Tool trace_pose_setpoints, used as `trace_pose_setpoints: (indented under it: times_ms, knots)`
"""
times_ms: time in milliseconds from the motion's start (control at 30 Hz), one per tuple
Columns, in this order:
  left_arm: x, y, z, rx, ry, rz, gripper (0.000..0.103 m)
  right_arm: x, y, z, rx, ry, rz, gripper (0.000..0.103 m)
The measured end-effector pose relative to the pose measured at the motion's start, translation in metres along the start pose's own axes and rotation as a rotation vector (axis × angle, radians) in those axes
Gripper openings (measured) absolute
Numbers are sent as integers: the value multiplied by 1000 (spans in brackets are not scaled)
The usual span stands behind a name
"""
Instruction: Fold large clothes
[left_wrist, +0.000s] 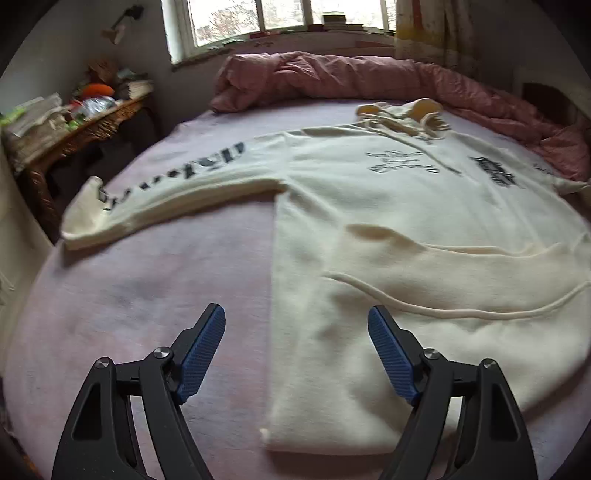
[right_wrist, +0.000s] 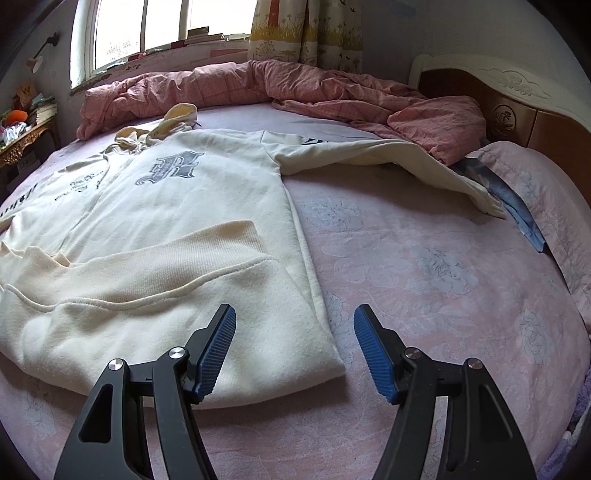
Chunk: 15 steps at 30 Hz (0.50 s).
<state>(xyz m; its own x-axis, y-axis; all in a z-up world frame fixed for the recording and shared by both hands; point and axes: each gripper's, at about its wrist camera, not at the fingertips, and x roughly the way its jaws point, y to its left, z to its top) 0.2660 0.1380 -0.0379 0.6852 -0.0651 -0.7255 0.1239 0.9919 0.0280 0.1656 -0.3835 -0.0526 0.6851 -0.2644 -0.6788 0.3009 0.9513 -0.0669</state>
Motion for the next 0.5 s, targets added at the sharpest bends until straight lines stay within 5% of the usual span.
trace_pose_setpoints:
  times_ms: [100,133,167,200,233,300,400,500]
  knots:
    - [10,-6,-1,-49,56,-76,79,6,-9,3,60,26,73,69]
    - [14,-7,-1,-45,71,-52,60,11,-13,4,86,39,98,69]
    - [17,-11,-2,-26,82,-25,15,19,-16,5,104,65,133,69]
    - [16,-16,-3,-6,74,-1,11,27,-16,5,103,98,158,63]
    - [10,-16,-2,-8,44,9,7,32,-15,4,105,107,132,39]
    - [-7,-11,1,-30,-32,-3,7,26,-14,4,104,51,126,9]
    - [3,-3,-4,-16,-3,26,7,0,-17,6,119,-89,37,8]
    - [15,2,-11,-38,66,22,8,18,-16,5,110,10,14,8]
